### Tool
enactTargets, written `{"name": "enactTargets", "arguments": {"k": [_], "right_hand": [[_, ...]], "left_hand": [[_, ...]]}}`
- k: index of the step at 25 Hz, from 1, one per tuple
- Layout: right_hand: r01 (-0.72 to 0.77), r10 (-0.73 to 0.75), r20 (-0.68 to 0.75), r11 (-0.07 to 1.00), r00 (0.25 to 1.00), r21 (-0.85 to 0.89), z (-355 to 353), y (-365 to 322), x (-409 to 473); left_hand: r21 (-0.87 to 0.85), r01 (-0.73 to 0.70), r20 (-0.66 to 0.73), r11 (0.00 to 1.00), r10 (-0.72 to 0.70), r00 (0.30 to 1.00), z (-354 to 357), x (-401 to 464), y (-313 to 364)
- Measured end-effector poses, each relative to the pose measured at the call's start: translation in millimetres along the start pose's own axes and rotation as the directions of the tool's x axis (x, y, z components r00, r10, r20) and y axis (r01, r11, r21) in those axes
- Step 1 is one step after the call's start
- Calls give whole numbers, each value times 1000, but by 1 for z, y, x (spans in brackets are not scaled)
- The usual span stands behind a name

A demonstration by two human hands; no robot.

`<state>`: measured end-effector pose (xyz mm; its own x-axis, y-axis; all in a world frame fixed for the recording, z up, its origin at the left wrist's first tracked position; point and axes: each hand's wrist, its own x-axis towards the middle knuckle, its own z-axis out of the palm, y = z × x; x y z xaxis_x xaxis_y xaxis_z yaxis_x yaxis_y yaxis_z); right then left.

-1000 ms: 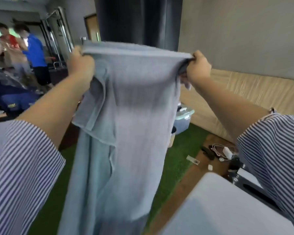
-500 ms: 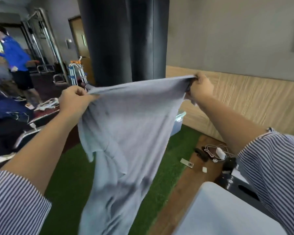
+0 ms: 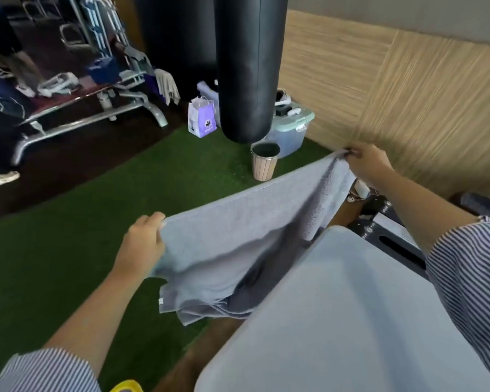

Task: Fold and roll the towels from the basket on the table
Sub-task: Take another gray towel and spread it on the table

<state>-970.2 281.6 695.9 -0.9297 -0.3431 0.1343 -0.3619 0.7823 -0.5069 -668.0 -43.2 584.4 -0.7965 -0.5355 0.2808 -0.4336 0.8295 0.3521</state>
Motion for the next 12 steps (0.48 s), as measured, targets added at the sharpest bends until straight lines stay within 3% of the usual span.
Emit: {"name": "enactTargets", "arguments": {"k": [3, 8, 12], "right_hand": [[6, -6, 14, 1000, 1000, -29, 8, 22, -8], [-164, 198, -118, 954, 973, 250, -25, 28, 21], [-170, 222, -121, 927, 968, 336, -18, 30, 33]], "left_hand": [[-32, 2, 28, 999, -1, 1000, 4, -19, 12], [-175, -200, -310, 964, 139, 940, -54, 34, 51], [-193, -214, -299, 958, 150, 942, -56, 53, 57]]}}
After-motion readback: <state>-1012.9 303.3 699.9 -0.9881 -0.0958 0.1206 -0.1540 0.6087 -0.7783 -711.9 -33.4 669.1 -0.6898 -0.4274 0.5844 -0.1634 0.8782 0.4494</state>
